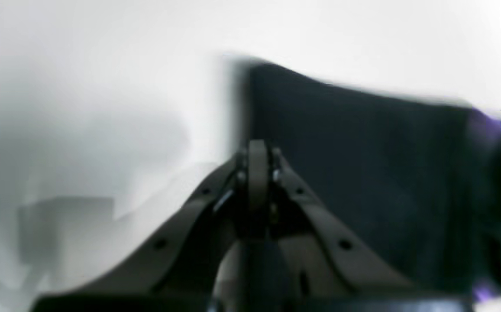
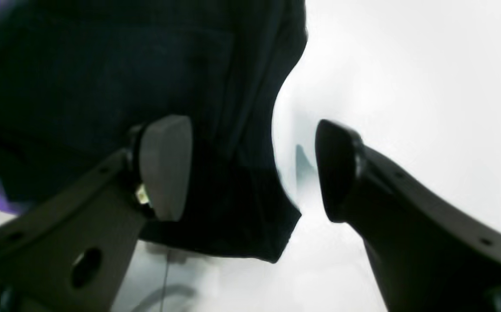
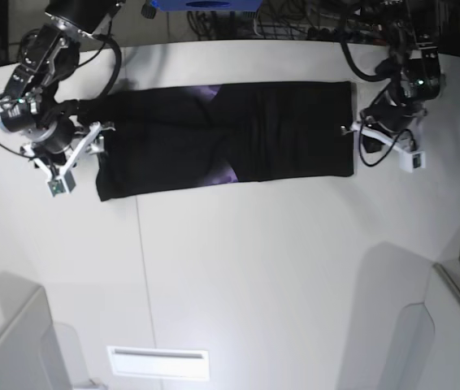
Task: Fold the T-shirt properly
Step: 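Fold the strip end with the left gripper toward the right gripper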
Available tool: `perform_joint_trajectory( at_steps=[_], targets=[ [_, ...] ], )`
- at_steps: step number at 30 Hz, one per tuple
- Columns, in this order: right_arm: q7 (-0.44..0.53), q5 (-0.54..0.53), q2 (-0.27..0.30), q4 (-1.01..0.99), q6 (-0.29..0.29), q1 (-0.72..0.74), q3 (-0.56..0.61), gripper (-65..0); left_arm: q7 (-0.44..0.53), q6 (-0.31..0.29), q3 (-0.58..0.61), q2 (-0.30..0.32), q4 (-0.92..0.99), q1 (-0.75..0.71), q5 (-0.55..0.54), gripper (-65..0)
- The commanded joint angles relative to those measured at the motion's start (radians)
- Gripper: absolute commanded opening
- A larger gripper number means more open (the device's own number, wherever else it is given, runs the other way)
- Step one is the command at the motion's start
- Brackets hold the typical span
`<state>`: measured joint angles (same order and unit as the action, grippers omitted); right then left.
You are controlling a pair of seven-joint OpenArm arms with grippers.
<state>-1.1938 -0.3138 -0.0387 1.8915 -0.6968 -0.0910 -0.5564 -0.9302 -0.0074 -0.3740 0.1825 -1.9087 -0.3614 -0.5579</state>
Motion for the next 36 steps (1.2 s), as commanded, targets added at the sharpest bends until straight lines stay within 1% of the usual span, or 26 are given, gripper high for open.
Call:
perform_joint_trajectory(
  at_steps=[1,2,3,6,9,12,13,15,18,19,21,23,25,27,29,30,33,35,36],
  targets=[
    [-0.002,-0.015,0.006,-0.004,-0.001,0.032,-0.001,-23.0,0.013,-0.012,-0.027,0.024,-0.01,-0.014,-0.018,-65.0],
    [-0.019,-0.015,0.007,-0.034,-0.001,0.053,-0.001,-23.9,0.015,-0.029,-0.049,0.036,-0.002,-0.026,-0.018,-65.0],
    [-0.033,-0.015,0.007,-0.08,-0.001,0.075,-0.003,-24.9,0.017,-0.059,-0.072,0.044,0.008,-0.034,-0.017,-65.0],
    [-0.041,-0.015,0.009,-0.197,-0.001,0.116,-0.007,-25.8,0.017,-0.153,-0.153,0.042,0.053,-0.041,-0.011,-65.0],
    [-0.041,-0.017,0.0,-0.26,-0.001,0.139,-0.064,-26.0,0.017,-0.245,-0.227,0.041,0.137,-0.041,-0.011,-65.0],
    [-0.041,-0.017,0.003,-0.303,-0.001,0.155,-0.096,-26.0,0.021,-0.288,-0.257,0.047,0.209,-0.041,-0.009,-65.0],
    [-0.041,-0.017,0.006,-0.321,-0.001,0.161,-0.095,-25.8,0.041,-0.302,-0.254,0.048,0.225,-0.041,-0.009,-65.0],
    [-0.047,-0.017,0.007,-0.359,-0.001,0.172,-0.095,-25.8,0.087,-0.319,-0.251,0.047,0.248,-0.052,-0.008,-65.0],
    [-0.051,-0.029,0.004,-0.39,-0.001,0.17,-0.095,-25.7,0.152,-0.317,-0.181,0.048,0.255,-0.069,-0.008,-65.0],
    [-0.062,-0.055,0.003,-0.398,-0.001,0.167,-0.095,-25.7,0.165,-0.316,-0.156,0.048,0.259,-0.072,-0.008,-65.0],
    [-0.088,-0.144,0.006,-0.427,-0.001,0.159,-0.095,-26.0,0.187,-0.316,-0.116,0.048,0.265,-0.075,-0.006,-65.0],
    [-0.091,-0.209,0.009,-0.453,-0.001,0.144,-0.095,-26.1,0.19,-0.314,-0.081,0.042,0.266,-0.069,0.031,-65.0],
    [-0.091,-0.213,0.021,-0.467,-0.001,0.141,-0.095,-26.1,0.191,-0.314,-0.059,0.033,0.263,-0.066,0.089,-65.0],
    [-0.091,-0.215,0.026,-0.485,-0.001,0.132,-0.093,-26.7,0.191,-0.314,-0.043,0.005,0.262,-0.052,0.132,-65.0],
    [-0.091,-0.215,0.027,-0.491,-0.001,0.129,-0.093,-32.1,0.191,-0.316,-0.036,-0.007,0.266,-0.043,0.152,-65.0],
    [-0.091,-0.215,0.027,-0.491,-0.001,0.129,-0.093,-36.6,0.191,-0.316,-0.036,-0.008,0.268,-0.041,0.157,-65.0],
    [-0.091,-0.213,0.029,-0.491,-0.001,0.129,-0.093,-53.4,0.188,-0.316,-0.03,-0.011,0.265,-0.038,0.154,-65.0],
    [-0.091,-0.213,0.03,-0.491,-0.001,0.132,-0.093,-65.0,0.188,-0.316,0.002,-0.01,0.263,-0.038,0.155,-65.0],
    [-0.091,-0.213,0.041,-0.491,-0.001,0.133,-0.093,-65.0,0.188,-0.316,0.017,-0.01,0.262,-0.038,0.158,-65.0]
  ],
)
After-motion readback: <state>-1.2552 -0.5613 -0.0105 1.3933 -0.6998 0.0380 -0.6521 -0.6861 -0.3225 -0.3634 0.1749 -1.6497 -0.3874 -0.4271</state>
